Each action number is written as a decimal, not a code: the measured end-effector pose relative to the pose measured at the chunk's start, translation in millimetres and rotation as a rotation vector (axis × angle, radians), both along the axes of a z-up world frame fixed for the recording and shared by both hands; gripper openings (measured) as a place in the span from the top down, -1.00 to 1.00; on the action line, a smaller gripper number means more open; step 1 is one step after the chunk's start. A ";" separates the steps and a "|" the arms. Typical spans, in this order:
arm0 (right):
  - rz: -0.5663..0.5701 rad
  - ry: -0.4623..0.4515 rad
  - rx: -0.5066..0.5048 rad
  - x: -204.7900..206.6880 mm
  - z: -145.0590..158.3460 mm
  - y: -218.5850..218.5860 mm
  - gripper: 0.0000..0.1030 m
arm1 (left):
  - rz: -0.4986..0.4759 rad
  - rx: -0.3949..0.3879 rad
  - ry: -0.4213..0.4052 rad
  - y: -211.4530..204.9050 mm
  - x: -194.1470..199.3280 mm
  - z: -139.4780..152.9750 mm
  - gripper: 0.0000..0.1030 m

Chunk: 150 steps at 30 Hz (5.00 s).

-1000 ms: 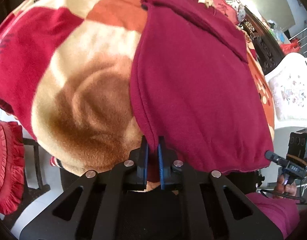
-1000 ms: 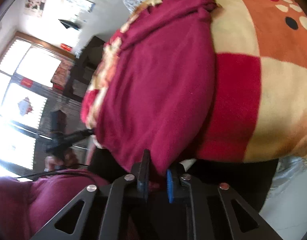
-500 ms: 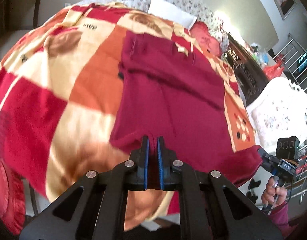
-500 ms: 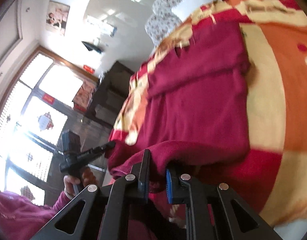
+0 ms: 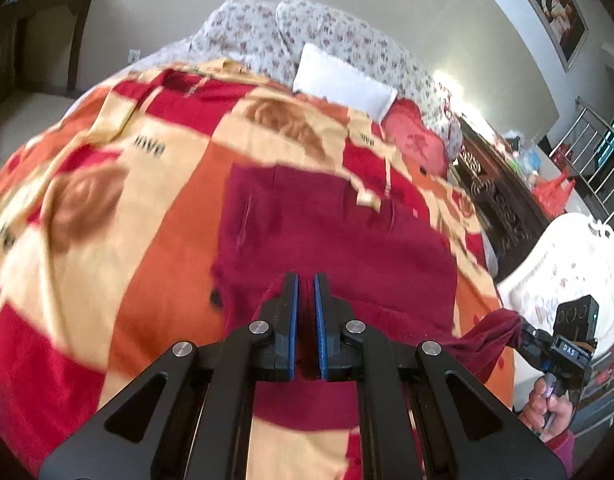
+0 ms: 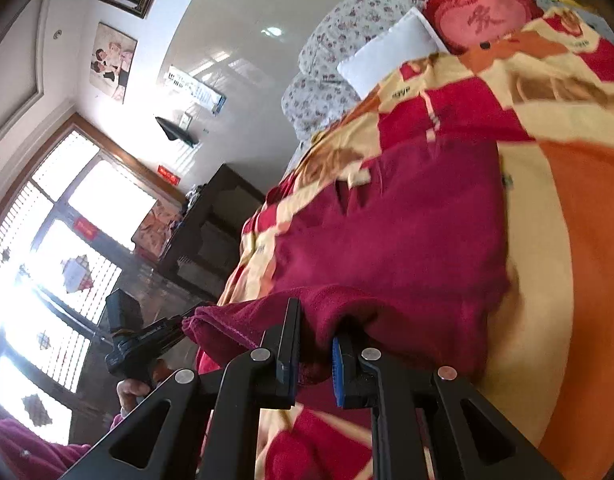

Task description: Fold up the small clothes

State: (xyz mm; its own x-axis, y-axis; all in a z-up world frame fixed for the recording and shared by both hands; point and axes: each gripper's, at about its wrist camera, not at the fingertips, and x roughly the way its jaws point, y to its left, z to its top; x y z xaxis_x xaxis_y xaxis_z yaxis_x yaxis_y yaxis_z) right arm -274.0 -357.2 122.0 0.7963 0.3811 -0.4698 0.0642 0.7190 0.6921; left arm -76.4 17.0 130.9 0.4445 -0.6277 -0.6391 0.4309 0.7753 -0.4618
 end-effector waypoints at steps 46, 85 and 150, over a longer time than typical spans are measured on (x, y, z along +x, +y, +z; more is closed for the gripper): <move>-0.169 0.158 -0.300 165.6 -37.4 -79.0 0.07 | 0.114 0.258 0.047 -123.3 166.4 -66.1 0.35; -0.135 0.297 -0.305 89.9 -53.8 -41.0 0.06 | 0.066 0.355 0.002 -87.9 76.7 -53.8 0.27; 0.298 0.288 -0.265 246.9 -29.2 155.2 0.03 | 0.142 0.191 0.203 -11.5 24.1 -105.8 0.11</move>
State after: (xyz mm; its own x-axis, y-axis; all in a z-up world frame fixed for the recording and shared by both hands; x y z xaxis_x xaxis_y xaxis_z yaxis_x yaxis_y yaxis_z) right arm -27.1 -202.1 92.9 0.4943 0.4108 -0.7661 -0.0097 0.8838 0.4677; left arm -52.3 5.6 25.1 0.3704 -0.4283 -0.8242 0.2258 0.9023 -0.3673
